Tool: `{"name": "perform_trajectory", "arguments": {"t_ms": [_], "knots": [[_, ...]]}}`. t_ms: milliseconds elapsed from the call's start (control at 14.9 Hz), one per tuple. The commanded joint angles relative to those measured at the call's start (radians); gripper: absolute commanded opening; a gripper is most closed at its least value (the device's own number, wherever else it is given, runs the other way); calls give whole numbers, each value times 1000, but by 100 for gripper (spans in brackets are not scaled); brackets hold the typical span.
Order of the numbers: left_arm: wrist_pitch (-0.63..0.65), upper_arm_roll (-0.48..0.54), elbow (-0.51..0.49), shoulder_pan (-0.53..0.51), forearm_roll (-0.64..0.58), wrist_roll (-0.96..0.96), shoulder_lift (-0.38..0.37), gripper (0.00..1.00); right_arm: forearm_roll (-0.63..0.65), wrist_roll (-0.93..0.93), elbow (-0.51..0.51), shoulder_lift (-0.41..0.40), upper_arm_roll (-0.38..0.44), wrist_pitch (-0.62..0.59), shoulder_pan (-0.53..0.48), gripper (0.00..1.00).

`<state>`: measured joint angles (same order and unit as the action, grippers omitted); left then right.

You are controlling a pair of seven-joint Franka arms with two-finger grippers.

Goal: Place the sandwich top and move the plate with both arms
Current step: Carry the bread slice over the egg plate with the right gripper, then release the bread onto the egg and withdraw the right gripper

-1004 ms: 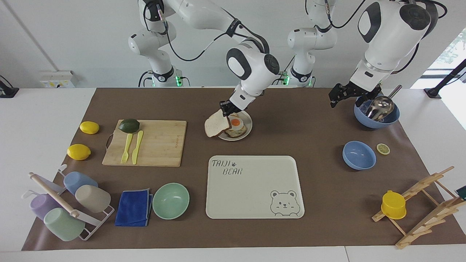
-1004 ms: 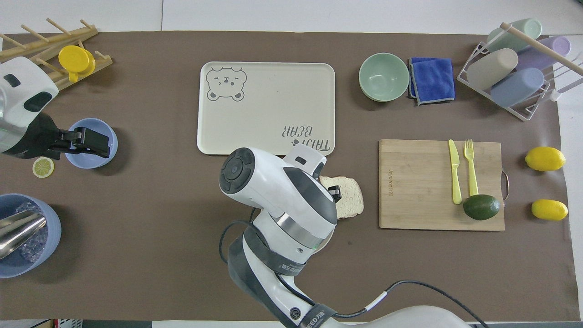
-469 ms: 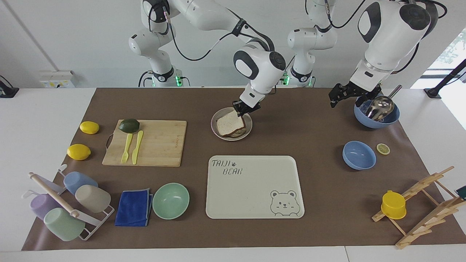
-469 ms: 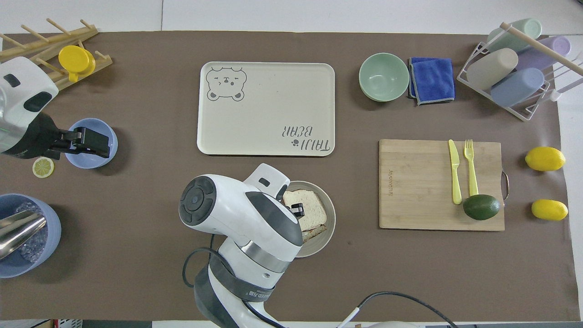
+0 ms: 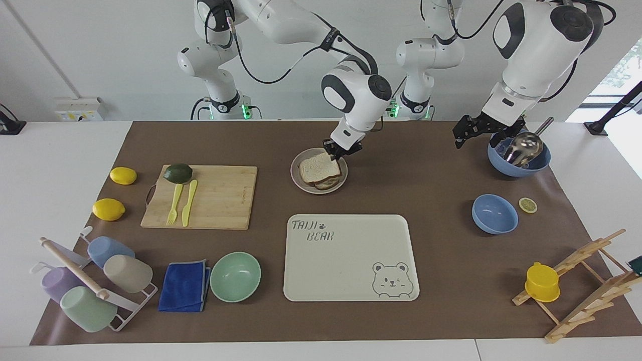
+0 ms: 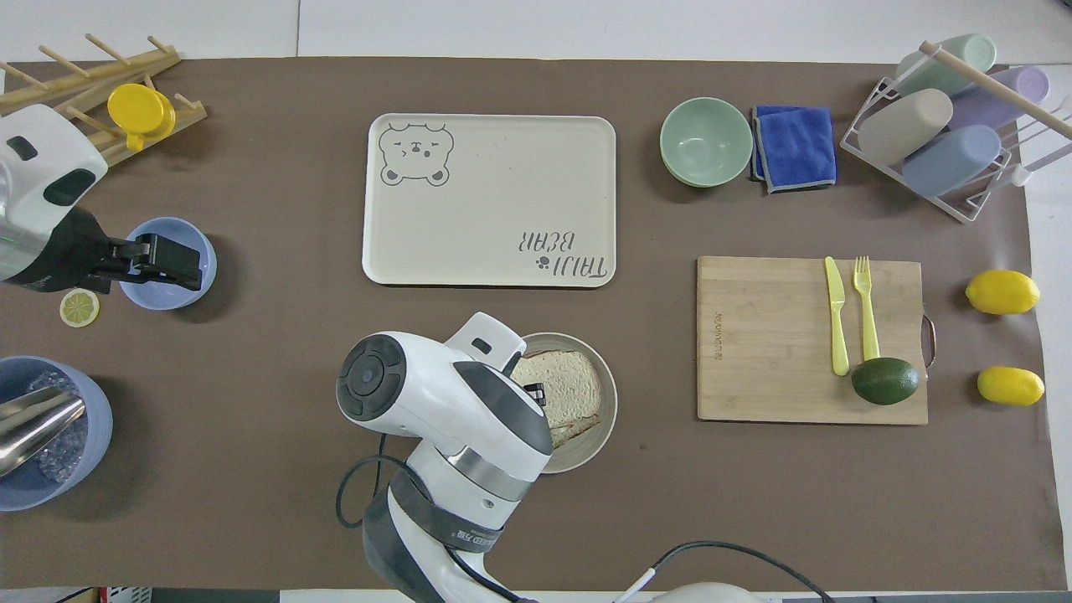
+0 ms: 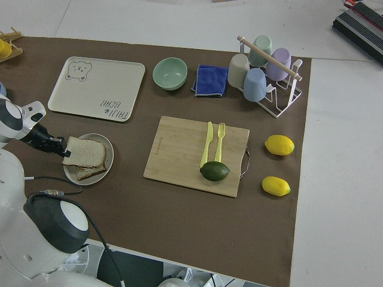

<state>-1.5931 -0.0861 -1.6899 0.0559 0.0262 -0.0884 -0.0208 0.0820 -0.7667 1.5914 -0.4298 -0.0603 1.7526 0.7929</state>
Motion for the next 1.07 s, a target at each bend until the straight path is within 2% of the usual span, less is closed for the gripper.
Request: {"name": "perform_trajectory", "arguments": {"t_ms": [0,134,268,469,603,870,1004], "knots": [[-10,-7,-24,-13,-12,9,-24,100,-27,1,18,104,5,-2,-82,100],[-13,-7,-22,-13,-12,7,-24,100,-30,30,25,172,2,-24,-164,100],[-2,-7,-24,-7,-12,7,-24,100,-30,72,22,200,7,-50,-217,100],[-2,-12,-40,-1,-12,9,-34,100,-30,79,21,238,5,-91,-352,100],[-16,-17,-100,19,-12,9,-63,100,-30,119,21,279,7,-102,-418,100],[-83,-17,-307,134,-6,7,-175,100,-30,314,22,350,7,-206,-605,100],[-123,-18,-404,186,-3,-22,-220,100,-30,430,18,382,10,-211,-676,100]]}}
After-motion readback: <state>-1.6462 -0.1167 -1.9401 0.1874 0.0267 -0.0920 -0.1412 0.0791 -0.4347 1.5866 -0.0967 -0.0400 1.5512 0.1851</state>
